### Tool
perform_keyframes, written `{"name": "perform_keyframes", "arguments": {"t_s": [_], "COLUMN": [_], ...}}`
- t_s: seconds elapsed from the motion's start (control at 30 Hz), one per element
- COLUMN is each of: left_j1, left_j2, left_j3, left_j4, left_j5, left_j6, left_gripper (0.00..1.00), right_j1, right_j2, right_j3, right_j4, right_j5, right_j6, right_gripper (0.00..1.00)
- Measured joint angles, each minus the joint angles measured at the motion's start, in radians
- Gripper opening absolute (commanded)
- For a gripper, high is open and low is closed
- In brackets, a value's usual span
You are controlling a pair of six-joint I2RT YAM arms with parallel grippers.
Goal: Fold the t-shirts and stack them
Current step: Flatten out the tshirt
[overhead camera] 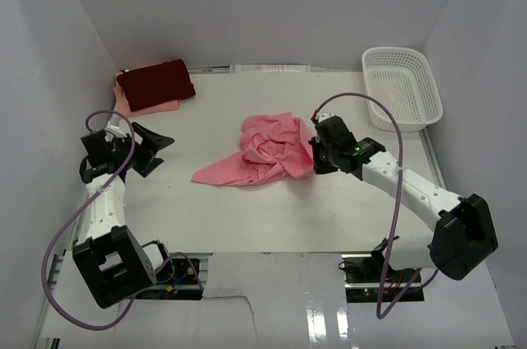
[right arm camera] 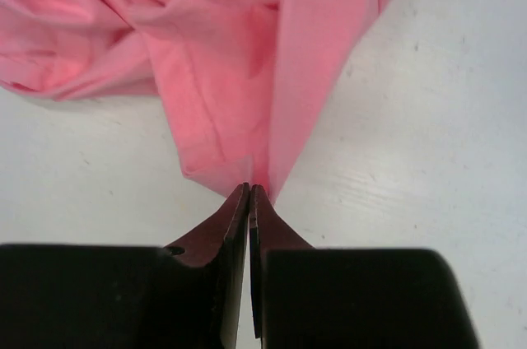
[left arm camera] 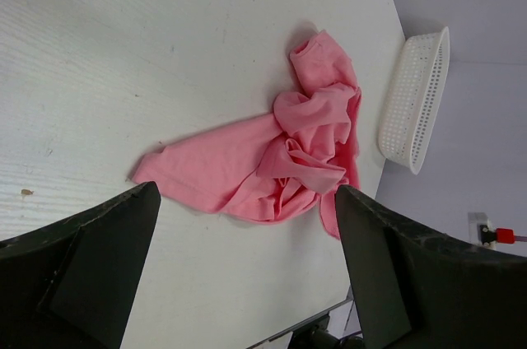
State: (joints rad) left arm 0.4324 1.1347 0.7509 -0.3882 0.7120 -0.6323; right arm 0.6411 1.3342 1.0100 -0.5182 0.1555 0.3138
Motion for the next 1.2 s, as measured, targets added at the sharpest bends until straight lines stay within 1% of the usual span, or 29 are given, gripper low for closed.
{"name": "perform_keyframes", "arguments": {"t_s": [0.17, 0.27, 0.37, 0.47, 0.57, 0.73, 0.8, 0.83, 0.87, 0.9, 0.97, 1.03, 1.1, 1.2], "left_j1": [-0.005, -0.018, -0.054, -0.172, -0.263, -0.333, -0.353, -0.364, -0.373, -0.385, -0.407, -0.443, -0.497, -0.594], "left_j2": [0.0, 0.0, 0.001, 0.02, 0.048, 0.106, 0.129, 0.14, 0.149, 0.158, 0.173, 0.196, 0.235, 0.303], "left_j3": [0.0, 0.0, 0.008, 0.051, 0.086, 0.107, 0.116, 0.124, 0.13, 0.137, 0.148, 0.167, 0.201, 0.264], "left_j4": [0.001, 0.001, -0.006, -0.023, -0.02, -0.021, -0.022, -0.022, -0.022, -0.021, -0.021, -0.021, -0.021, -0.026], "left_j5": [-0.002, -0.001, -0.013, -0.05, -0.078, -0.119, -0.133, -0.139, -0.145, -0.153, -0.163, -0.175, -0.184, -0.2], "left_j6": [-0.001, 0.001, 0.013, 0.029, 0.032, 0.025, 0.022, 0.022, 0.022, 0.021, 0.021, 0.022, 0.023, 0.039], "left_gripper": [0.98, 0.98, 0.98, 0.98, 0.98, 0.98, 0.98, 0.98, 0.98, 0.98, 0.98, 0.98, 0.98, 0.98], "right_j1": [-0.031, -0.083, -0.14, -0.175, -0.184, -0.216, -0.221, -0.222, -0.223, -0.223, -0.229, -0.232, -0.234, -0.234], "right_j2": [-0.028, -0.047, -0.081, -0.106, -0.121, -0.153, -0.195, -0.226, -0.265, -0.302, -0.348, -0.349, -0.32, -0.272], "right_j3": [-0.086, -0.093, -0.082, -0.068, -0.062, -0.056, -0.055, -0.056, -0.056, -0.055, -0.054, -0.051, -0.052, -0.072], "right_j4": [-0.072, -0.116, -0.162, -0.206, -0.254, -0.314, -0.345, -0.358, -0.364, -0.365, -0.364, -0.366, -0.349, -0.252], "right_j5": [0.018, 0.063, 0.135, 0.229, 0.341, 0.499, 0.587, 0.624, 0.655, 0.677, 0.671, 0.633, 0.552, 0.38], "right_j6": [0.0, -0.008, -0.021, -0.033, -0.023, 0.026, 0.066, 0.08, 0.094, 0.099, 0.076, 0.07, 0.054, 0.024], "right_gripper": [0.08, 0.08, 0.08, 0.08, 0.08, 0.08, 0.08, 0.24, 0.68, 0.9, 0.9, 0.9, 0.9, 0.9]}}
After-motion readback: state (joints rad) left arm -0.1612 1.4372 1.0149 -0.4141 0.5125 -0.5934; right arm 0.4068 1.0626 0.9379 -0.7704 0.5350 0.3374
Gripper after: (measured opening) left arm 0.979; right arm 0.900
